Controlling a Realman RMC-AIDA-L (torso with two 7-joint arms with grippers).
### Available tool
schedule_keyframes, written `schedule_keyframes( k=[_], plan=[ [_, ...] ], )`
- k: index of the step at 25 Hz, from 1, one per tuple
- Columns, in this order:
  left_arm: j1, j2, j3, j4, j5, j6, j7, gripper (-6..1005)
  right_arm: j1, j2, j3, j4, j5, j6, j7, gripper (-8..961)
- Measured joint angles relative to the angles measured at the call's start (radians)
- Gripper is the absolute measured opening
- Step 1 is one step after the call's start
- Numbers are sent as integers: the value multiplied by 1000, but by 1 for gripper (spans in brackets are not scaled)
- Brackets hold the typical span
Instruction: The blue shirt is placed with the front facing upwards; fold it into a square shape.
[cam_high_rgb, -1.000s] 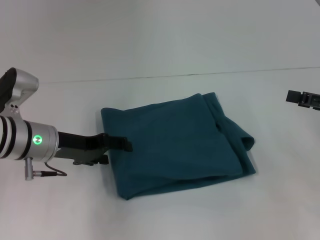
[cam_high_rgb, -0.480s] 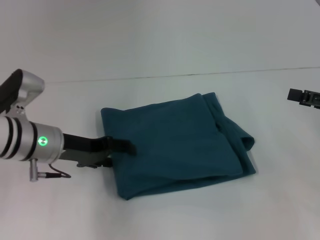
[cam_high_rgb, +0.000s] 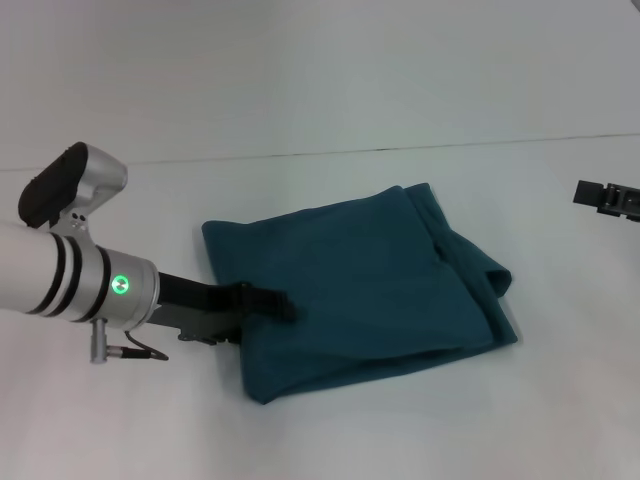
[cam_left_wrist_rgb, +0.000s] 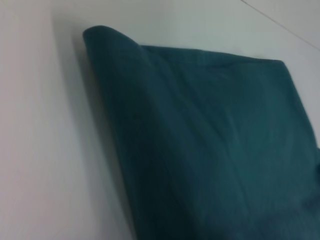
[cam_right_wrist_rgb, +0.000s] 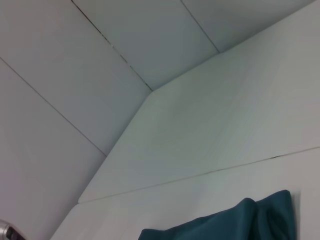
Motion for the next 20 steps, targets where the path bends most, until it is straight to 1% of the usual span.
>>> schedule_keyframes(
  k=[4,9,14,20],
  plan=[
    [-13,0,29,2,12,-11,-13,861,0,0,0,6,0,-1,0,946],
    [-20,-1,32,-3,17,-11,-12,683,2,0,0,6,0,-4,0,946],
    [-17,-2,32,1,17,-7,-15,455,2,0,0,9,10,-5,0,945],
    [-17,-4,31,1,13,1,-13,396,1,0,0,14,12,-5,0,945]
  ],
)
